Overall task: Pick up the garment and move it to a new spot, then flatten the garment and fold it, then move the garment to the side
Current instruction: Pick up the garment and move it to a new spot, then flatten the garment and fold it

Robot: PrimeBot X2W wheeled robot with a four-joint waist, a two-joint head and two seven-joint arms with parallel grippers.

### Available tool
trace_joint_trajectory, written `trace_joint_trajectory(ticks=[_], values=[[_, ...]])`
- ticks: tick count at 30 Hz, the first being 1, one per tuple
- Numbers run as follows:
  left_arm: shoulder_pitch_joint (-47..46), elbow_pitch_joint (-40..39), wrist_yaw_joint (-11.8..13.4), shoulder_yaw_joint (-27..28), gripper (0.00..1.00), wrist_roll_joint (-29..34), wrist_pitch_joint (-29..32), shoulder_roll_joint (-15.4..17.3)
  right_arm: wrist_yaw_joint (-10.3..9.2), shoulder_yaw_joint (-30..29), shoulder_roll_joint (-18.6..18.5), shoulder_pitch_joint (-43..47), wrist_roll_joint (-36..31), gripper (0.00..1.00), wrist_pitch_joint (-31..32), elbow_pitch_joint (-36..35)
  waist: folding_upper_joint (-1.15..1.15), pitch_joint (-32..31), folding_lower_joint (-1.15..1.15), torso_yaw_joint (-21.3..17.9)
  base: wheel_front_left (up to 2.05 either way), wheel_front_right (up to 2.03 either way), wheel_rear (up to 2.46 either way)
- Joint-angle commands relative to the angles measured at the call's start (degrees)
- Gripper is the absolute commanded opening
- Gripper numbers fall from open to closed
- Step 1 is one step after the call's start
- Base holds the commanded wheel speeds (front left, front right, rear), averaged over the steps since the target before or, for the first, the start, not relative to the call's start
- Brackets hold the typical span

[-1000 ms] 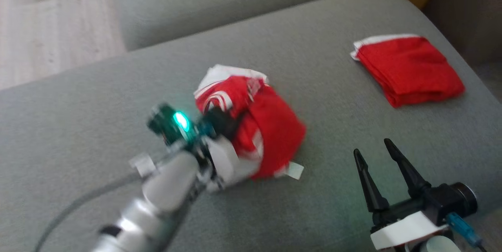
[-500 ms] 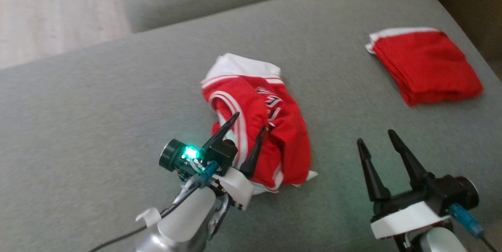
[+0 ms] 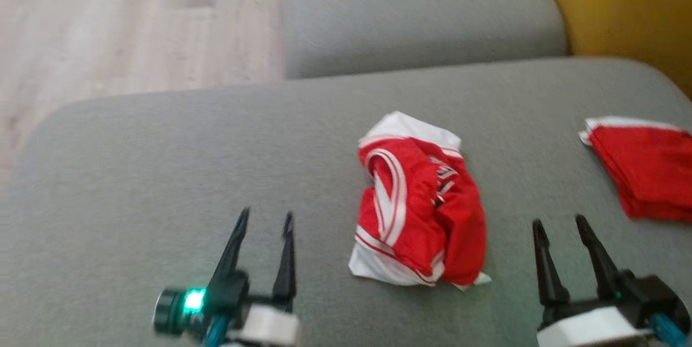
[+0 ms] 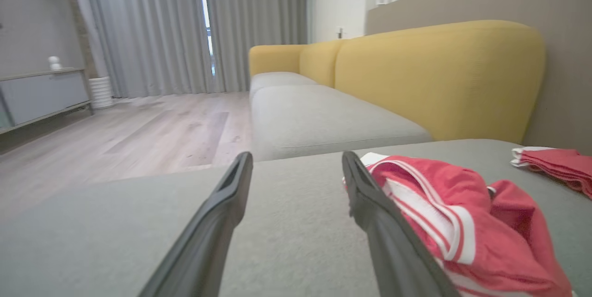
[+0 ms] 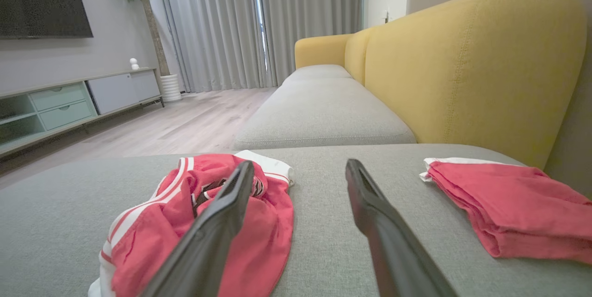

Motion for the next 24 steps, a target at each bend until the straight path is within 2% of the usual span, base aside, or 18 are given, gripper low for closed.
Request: trace_joint_trajectory(ticks=[1,6,12,24], values=[[0.9,-4.4,0.9,3.7,1.00,1.2,-0.5,0.5,0.37,0.3,0.1,0.5,0.1,1.00,-0.4,-1.8,0.00,-2.9,0.01,2.8,0.00,0.00,0.00],[10.1,-10.5,1.9,7.1,1.00,4.4,-0.6,0.8,0.37,-0.9,1.0,3.9,0.4,1.00,-0.4,-1.2,0.00,-5.2,0.01,4.0,0.00,0.00,0.00],[16.4,-10.5,1.6,8.7,1.00,6.6,-0.6,0.4,0.37,-0.9,1.7,6.8,0.0,1.00,-0.4,-0.3,0.00,-6.5,0.01,4.5,0.00,0.00,0.00],[17.5,-8.5,-0.2,11.1,1.00,9.8,-0.6,-1.6,0.37,-0.8,2.2,6.6,-0.6,1.00,-0.4,0.2,0.00,-6.6,0.01,4.2,0.00,0.00,0.00]])
